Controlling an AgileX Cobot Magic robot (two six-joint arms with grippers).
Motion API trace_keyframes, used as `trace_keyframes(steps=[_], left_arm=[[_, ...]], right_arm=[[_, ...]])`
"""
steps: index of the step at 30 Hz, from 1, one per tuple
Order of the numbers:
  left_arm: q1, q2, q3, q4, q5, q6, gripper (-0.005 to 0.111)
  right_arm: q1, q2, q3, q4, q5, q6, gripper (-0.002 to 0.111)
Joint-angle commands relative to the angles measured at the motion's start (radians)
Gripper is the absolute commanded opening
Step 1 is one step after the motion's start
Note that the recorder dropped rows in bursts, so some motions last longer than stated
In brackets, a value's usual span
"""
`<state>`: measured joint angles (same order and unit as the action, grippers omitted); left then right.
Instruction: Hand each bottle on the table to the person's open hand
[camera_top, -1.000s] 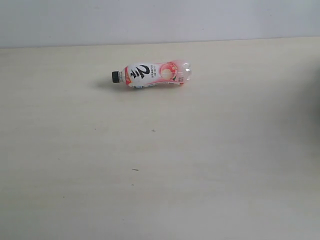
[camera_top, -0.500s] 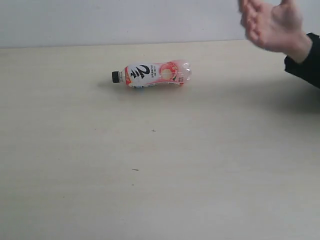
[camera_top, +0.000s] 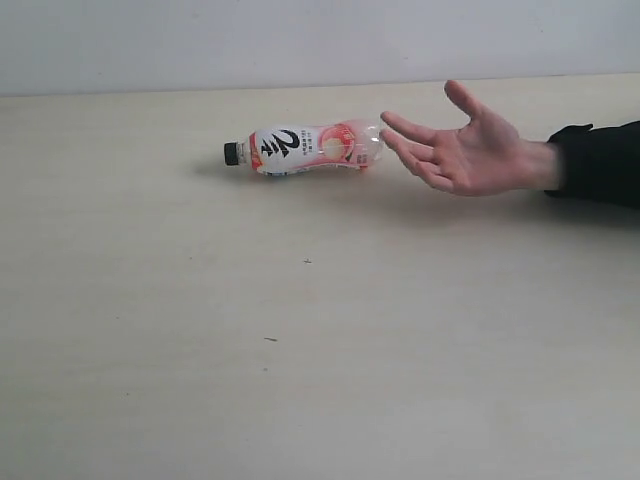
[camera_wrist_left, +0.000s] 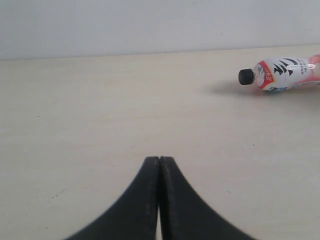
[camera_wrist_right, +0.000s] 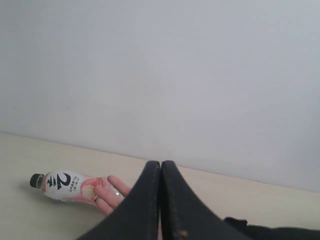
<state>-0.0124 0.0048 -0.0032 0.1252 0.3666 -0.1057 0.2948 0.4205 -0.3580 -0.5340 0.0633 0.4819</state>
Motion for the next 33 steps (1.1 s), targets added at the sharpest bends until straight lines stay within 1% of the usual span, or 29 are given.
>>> trace_keyframes(steps=[1,6,8,11,14,16,23,24,25,27,29,32,33], left_arm=[[0.002,-0.005,0.003,0.001,-0.003,-0.002,0.003],[0.002,-0.005,0.003,0.001,-0.003,-0.002,0.003],[0.002,-0.005,0.003,0.001,-0.003,-0.002,0.003],[0.002,-0.005,0.003,0.001,-0.003,-0.002,0.003],[0.002,-0.005,0.003,0.001,-0.003,-0.002,0.003],[0.002,-0.005,0.003,0.001,-0.003,-0.002,0.003],[0.002,-0.005,0.003,0.001,-0.003,-0.002,0.003],[0.002,-0.005,0.003,0.001,-0.003,-0.002,0.003],[0.002,-0.005,0.003,0.001,-0.003,-0.002,0.003],[0.002,-0.005,0.003,0.001,-0.003,-0.002,0.003],[0.002,-0.005,0.003,0.001,-0.003,-0.002,0.003],[0.002,-0.005,0.003,0.001,-0.003,-0.002,0.003],[0.002,-0.005,0.003,0.001,-0.005,-0.002,0.003]], right_arm=[[-0.004,-0.042,0.001,0.001,-0.089,0.007,0.0],[-0.004,-0.113,0.001,-0.004,0.026,-0.012,0.0],[-0.004,-0.115,0.001,-0.008,0.026,-0.079,0.0],[-0.004,-0.061,-0.004,-0.064,-0.051,-0.118,0.0],[-0.004,0.104,-0.068,-0.069,-0.074,-0.118,0.0],[-0.004,0.241,-0.141,-0.069,-0.035,-0.118,0.0],[-0.004,0.732,-0.471,0.015,0.321,-0.137,0.0],[-0.004,0.785,-0.522,0.057,0.356,-0.168,0.0],[-0.004,0.847,-0.57,0.112,0.401,-0.24,0.0],[-0.004,0.958,-0.648,0.224,0.469,-0.402,0.0],[-0.004,1.051,-0.732,0.339,0.544,-0.607,0.0],[-0.004,1.152,-0.841,0.455,0.63,-0.862,0.0],[-0.004,1.177,-0.871,0.474,0.652,-0.914,0.0]])
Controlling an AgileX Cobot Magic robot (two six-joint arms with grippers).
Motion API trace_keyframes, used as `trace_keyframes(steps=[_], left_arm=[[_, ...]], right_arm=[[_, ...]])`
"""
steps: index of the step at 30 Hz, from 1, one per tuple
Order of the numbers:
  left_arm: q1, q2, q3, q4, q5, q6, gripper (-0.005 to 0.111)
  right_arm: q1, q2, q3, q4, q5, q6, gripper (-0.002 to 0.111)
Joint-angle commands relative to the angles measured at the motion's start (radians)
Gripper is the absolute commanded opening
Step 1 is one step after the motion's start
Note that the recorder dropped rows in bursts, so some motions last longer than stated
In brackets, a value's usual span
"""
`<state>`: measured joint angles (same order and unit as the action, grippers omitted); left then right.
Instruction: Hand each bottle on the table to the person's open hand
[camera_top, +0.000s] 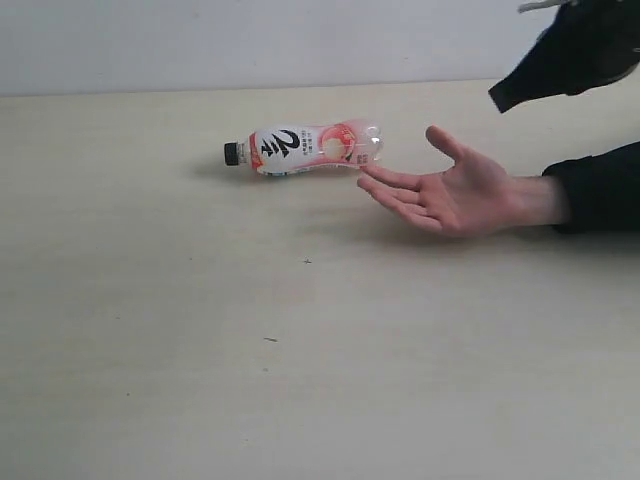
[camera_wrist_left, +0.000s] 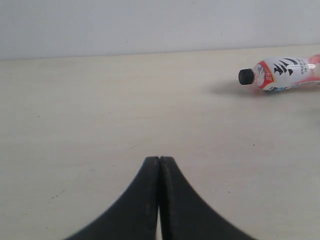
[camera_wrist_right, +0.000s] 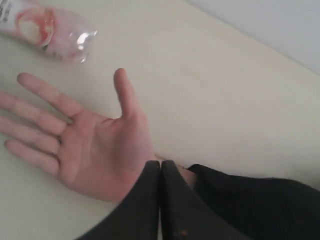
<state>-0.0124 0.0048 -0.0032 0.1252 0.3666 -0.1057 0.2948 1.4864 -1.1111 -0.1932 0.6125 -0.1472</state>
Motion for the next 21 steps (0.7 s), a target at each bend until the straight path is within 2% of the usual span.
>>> trace_keyframes(steps=[1,8,14,18,21], left_arm=[[0.002,-0.005,0.003,0.001,-0.005,-0.002,0.003],[0.002,-0.005,0.003,0.001,-0.005,-0.002,0.003],[0.002,-0.005,0.003,0.001,-0.005,-0.002,0.003],[0.002,-0.005,0.003,0.001,-0.005,-0.002,0.003],[0.002,-0.005,0.003,0.001,-0.005,-0.002,0.003]], right_arm=[[-0.004,0.147,-0.161,0.135,0.12,-0.333,0.0],[-0.004,0.327,-0.351,0.158,0.177,-0.448,0.0],[-0.004,0.43,-0.443,0.315,0.21,-0.574,0.0],[-0.004,0.436,-0.452,0.374,0.074,-0.507,0.0],[-0.002,0.436,-0.452,0.394,0.038,-0.422,0.0]])
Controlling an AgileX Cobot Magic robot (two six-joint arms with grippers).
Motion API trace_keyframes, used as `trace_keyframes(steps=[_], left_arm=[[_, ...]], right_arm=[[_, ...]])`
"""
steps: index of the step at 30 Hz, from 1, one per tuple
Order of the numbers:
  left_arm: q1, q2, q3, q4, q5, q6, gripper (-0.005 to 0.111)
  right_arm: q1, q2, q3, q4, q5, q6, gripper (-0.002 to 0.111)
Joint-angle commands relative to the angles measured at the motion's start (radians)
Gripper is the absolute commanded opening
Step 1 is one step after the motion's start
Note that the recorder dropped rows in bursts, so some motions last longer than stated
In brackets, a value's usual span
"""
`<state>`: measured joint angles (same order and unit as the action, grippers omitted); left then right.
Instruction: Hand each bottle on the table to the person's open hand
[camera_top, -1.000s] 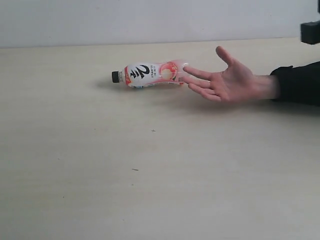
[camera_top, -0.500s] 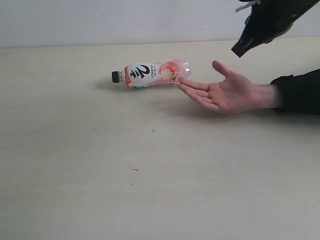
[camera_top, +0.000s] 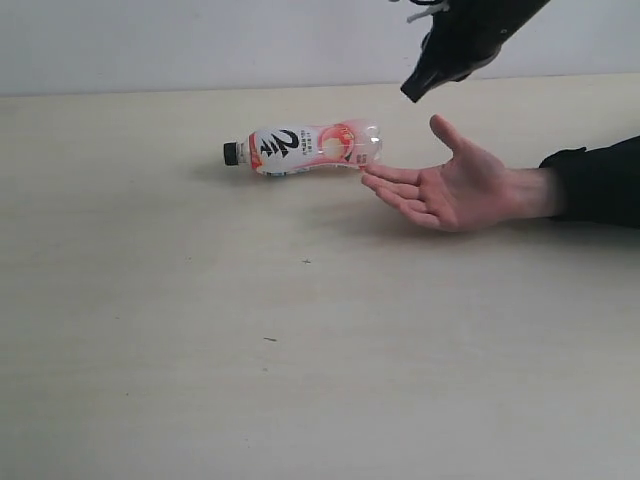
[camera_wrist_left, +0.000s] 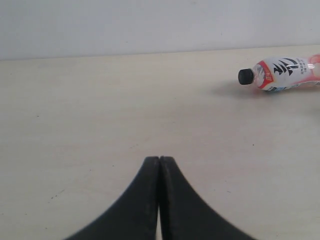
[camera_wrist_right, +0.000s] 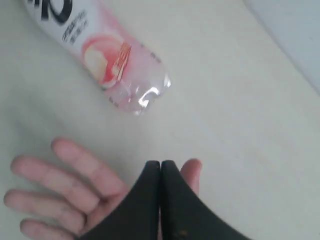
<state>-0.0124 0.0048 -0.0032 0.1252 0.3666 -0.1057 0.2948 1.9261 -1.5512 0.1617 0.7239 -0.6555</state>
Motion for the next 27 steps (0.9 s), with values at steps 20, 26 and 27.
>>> trace_keyframes(steps=[20,26,27], left_arm=[[0.002,-0.005,0.003,0.001,-0.005,-0.002,0.003],[0.002,-0.005,0.003,0.001,-0.005,-0.002,0.003],[0.002,-0.005,0.003,0.001,-0.005,-0.002,0.003]], right_arm=[[0.089,0.105,-0.224,-0.087,0.023,0.085,0.039],[0.092,0.123,-0.224,-0.103,0.007,-0.253,0.059],[0.096,0.131,-0.224,-0.103,0.012,-0.29,0.059]])
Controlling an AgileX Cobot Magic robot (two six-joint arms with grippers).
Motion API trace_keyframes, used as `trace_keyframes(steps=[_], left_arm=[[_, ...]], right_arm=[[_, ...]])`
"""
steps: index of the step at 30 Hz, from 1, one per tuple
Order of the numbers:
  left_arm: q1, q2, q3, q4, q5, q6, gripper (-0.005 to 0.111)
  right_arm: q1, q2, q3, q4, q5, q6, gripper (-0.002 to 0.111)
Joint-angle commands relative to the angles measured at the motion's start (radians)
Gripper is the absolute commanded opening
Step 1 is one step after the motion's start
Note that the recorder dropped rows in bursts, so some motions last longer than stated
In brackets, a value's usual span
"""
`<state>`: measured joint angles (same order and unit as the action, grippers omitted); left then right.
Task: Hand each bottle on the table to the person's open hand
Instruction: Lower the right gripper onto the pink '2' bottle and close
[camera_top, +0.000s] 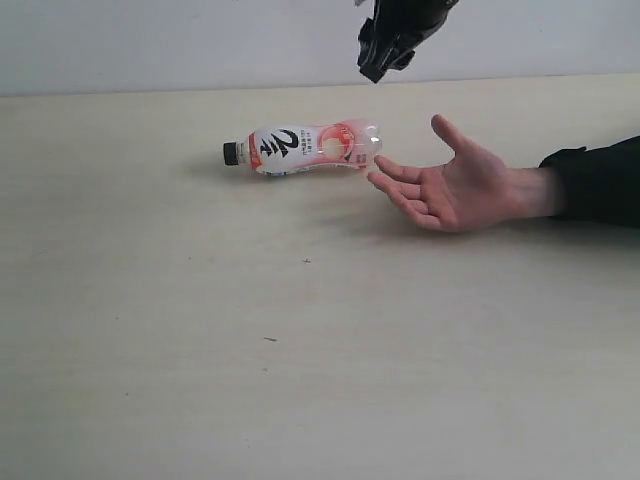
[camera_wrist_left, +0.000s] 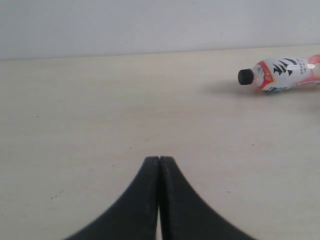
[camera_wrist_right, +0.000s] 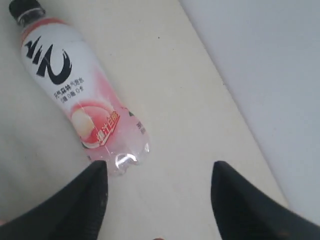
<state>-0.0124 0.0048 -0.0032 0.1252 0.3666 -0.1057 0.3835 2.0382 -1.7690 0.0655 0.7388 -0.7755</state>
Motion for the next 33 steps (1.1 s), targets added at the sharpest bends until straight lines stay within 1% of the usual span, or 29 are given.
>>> trace_keyframes(steps=[1,4,7,13,17,23,25,29,33], left_arm=[[0.002,-0.005,0.003,0.001,-0.005,-0.002,0.003],[0.002,-0.005,0.003,0.001,-0.005,-0.002,0.003],[0.002,-0.005,0.003,0.001,-0.005,-0.002,0.003],[0.002,-0.005,0.003,0.001,-0.005,-0.002,0.003],[0.002,-0.005,0.003,0.001,-0.005,-0.002,0.003],[0.002,-0.005,0.003,0.001,-0.005,-0.002,0.003],[0.002,-0.005,0.003,0.001,-0.005,-0.002,0.003],[0.002,-0.005,0.003,0.001,-0.005,-0.002,0.003],[0.002,-0.005,0.003,0.001,-0.005,-0.002,0.003]], right_arm=[[0.012,0.024,-0.006,-0.007,0.001,-0.217,0.059],[0.032,0.053,-0.006,0.007,0.007,-0.332,0.063],[0.063,0.085,-0.006,0.003,-0.029,-0.374,0.068],[0.117,0.154,-0.006,0.003,-0.077,-0.463,0.07],[0.129,0.191,-0.006,-0.002,-0.13,-0.461,0.078],[0.129,0.245,-0.006,-0.024,-0.269,-0.451,0.078],[0.129,0.25,-0.006,-0.059,-0.275,-0.448,0.078],[0.129,0.259,-0.006,-0.172,-0.275,-0.353,0.078],[0.129,0.287,-0.006,-0.201,-0.284,-0.318,0.078]])
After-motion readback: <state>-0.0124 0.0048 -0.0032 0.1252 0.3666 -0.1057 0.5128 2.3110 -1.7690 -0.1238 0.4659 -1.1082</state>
